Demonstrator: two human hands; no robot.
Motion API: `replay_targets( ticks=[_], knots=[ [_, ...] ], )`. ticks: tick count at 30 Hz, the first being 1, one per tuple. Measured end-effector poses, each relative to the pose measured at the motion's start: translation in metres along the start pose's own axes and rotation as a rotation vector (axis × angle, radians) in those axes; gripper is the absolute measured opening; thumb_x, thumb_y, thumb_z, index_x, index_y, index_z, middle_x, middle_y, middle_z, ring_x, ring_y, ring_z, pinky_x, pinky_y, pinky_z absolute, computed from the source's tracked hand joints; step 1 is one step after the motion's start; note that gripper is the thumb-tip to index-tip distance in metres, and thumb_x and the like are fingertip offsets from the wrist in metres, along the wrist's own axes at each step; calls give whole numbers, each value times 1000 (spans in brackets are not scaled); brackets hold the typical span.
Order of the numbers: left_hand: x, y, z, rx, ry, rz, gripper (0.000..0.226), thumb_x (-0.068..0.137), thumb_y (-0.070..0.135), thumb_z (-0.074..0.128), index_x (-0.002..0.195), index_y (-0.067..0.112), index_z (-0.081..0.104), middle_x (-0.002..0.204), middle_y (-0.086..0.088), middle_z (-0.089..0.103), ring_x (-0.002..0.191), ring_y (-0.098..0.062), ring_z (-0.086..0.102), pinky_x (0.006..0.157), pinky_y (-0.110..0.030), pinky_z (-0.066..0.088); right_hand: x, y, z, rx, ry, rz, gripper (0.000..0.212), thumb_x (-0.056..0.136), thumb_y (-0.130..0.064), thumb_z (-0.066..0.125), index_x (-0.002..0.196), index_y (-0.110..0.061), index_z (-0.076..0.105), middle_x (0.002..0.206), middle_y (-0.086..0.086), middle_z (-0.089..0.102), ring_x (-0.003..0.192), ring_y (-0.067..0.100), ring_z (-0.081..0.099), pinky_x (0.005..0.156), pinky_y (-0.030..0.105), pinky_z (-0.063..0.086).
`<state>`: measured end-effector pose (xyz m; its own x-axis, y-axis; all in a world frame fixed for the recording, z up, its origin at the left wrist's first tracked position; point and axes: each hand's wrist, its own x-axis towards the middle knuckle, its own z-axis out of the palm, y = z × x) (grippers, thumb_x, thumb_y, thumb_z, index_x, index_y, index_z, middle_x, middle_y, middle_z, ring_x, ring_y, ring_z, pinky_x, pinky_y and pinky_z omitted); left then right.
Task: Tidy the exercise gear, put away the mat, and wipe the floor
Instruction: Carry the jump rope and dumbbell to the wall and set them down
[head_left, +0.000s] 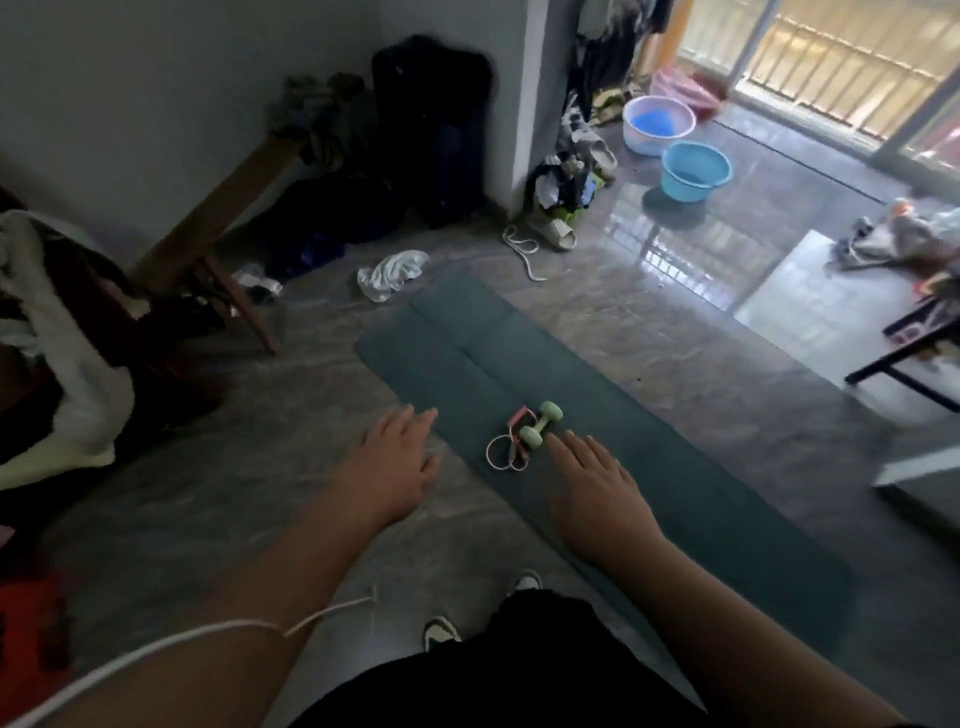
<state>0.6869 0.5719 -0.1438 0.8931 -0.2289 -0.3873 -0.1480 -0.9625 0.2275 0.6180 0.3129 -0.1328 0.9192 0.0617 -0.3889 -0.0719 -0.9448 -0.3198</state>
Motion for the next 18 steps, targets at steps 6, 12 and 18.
replay_targets(
  ticks=[6,12,18],
  knots=[
    [97,39,-1,49,-65,190,67,100,46,41,157,26,14,165,-9,16,151,-29,14,122,-45,14,48,38,-3,81,10,183,68,97,-42,42,156,-32,11,166,-3,9,153,19,4,122,43,13],
    [200,54,14,180,-101,297,67,99,46,43,157,25,17,164,-9,21,150,-29,19,121,-44,20,134,78,5,167,46,271,65,97,-34,42,156,-25,17,164,3,17,151,21,12,122,37,15],
    [325,50,90,180,-198,396,67,97,41,46,156,22,21,164,-10,20,150,-28,20,121,-45,21,235,132,80,219,40,376,68,94,-29,46,157,-23,18,162,6,26,148,24,22,118,37,24]
  ],
)
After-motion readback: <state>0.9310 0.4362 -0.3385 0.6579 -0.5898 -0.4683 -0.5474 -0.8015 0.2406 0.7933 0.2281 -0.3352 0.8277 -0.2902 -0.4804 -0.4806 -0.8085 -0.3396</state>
